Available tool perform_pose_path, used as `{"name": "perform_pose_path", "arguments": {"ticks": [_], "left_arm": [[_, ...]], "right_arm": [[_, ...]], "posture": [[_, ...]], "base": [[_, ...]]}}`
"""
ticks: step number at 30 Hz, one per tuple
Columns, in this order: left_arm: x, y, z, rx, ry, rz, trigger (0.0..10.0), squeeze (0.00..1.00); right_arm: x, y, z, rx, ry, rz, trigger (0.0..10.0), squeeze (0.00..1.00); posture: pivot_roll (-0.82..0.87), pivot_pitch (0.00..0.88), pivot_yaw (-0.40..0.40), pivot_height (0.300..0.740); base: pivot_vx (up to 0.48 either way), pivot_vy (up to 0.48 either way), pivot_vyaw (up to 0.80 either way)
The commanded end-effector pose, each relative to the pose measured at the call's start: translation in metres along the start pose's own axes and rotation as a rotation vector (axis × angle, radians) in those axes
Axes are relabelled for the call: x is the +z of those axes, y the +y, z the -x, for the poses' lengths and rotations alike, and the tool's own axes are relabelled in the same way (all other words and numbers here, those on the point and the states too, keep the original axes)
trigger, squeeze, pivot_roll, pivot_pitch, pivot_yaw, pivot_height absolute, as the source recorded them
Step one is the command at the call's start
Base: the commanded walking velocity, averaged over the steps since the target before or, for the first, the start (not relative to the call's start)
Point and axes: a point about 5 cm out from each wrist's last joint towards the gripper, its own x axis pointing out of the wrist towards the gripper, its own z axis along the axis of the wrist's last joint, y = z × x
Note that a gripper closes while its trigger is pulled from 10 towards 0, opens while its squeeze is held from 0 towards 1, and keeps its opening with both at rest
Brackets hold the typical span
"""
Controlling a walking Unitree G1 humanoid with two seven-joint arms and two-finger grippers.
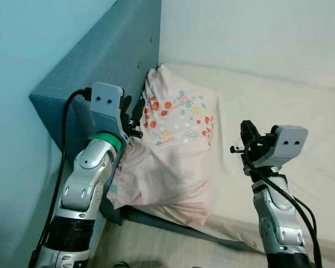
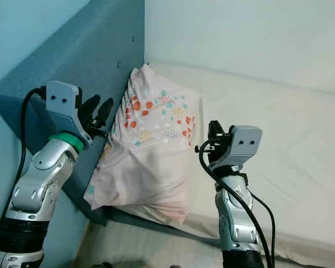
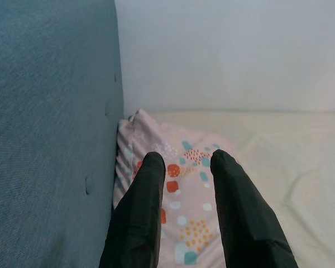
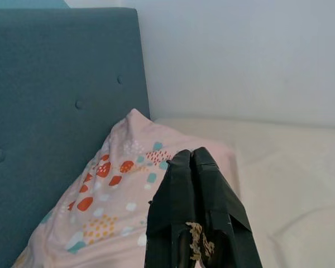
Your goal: Clean up the room
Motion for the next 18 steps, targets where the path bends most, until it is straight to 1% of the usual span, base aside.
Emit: {"name": "perform_pose_path", "arguments": {"ticks": [1, 18], "left_arm": [[-0.0036, -0.0019, -0.0002, -0.008, 0.01, 0.0, 10.0, 0.0], [-0.0032, -0.0009, 0.0003, -0.004, 0.01, 0.002, 10.0, 0.0]], "right_arm": [[-0.0058, -0.0027, 0.0043, -0.016, 0.017, -0.007, 10.0, 0.0], [-0.0063, -0.0016, 0.0036, -0.013, 0.013, -0.011, 10.0, 0.0]], "posture": [[0.04, 0.117, -0.008, 0.701], [0.05, 0.121, -0.006, 0.701]], "base": [[-0.266, 0.0, 0.0], [-0.318, 0.0, 0.0]]}}
